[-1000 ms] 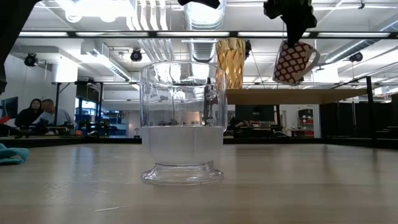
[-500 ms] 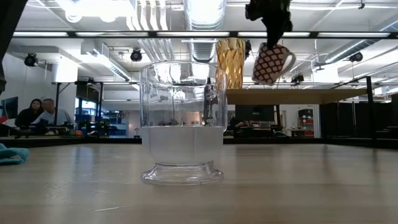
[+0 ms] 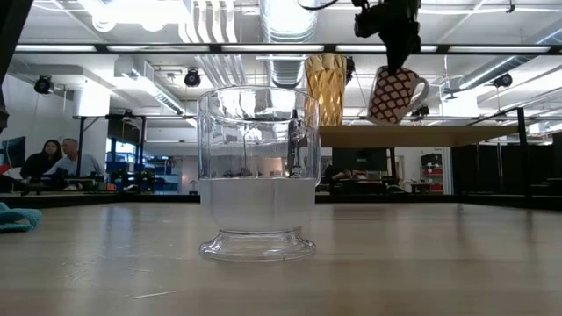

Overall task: Stack small to large cups/mugs on shelf
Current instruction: Put the red patterned mug on the shelf

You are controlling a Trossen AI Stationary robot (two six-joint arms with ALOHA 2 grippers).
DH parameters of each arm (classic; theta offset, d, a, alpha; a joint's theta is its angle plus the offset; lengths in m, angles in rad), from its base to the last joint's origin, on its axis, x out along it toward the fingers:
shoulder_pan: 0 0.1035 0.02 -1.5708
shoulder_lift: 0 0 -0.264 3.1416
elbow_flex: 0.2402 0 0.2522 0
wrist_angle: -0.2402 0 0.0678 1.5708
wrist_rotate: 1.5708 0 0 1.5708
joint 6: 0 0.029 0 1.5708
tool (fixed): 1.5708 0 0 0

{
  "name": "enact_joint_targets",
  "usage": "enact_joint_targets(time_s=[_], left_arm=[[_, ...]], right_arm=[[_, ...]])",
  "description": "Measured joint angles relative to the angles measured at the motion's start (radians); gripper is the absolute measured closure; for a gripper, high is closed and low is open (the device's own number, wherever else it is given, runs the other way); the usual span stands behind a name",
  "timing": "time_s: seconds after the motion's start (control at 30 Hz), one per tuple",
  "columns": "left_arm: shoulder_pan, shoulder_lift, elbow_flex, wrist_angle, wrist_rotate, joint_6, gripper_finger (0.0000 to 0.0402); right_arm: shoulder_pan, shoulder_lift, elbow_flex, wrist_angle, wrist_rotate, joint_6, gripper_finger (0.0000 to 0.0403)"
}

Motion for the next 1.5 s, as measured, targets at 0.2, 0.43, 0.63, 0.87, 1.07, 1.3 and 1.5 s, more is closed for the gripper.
enact_joint_targets(time_s=[0.2,0.43,0.63,0.87,1.07,1.3,1.5], left_arm=[[0.0,-0.001,-0.001,-0.001,0.0,-0.003,0.0345],[0.0,-0.001,-0.001,-0.002,-0.001,-0.003,0.0345],[0.001,-0.001,-0.001,-0.002,-0.001,-0.002,0.0345],[0.001,-0.001,-0.001,-0.003,-0.002,-0.002,0.0345],[0.001,-0.001,-0.001,-0.003,-0.003,-0.002,0.0345],[0.001,-0.001,-0.001,-0.003,-0.003,-0.002,0.0345],[0.001,-0.001,-0.001,-0.003,-0.003,-0.001,0.0345]], right_arm=[[-0.01,-0.052,-0.047,0.0,0.0,0.01,0.039],[-0.009,-0.053,-0.065,0.001,-0.012,0.007,0.039],[-0.009,-0.03,-0.068,0.003,-0.011,-0.003,0.039],[-0.009,-0.022,-0.066,0.003,-0.032,-0.001,0.039],[-0.009,-0.021,-0.066,0.003,-0.033,0.013,0.0378],[-0.009,-0.018,-0.068,0.003,-0.037,0.02,0.0345],[-0.009,-0.018,-0.068,0.0,-0.033,0.021,0.0338]])
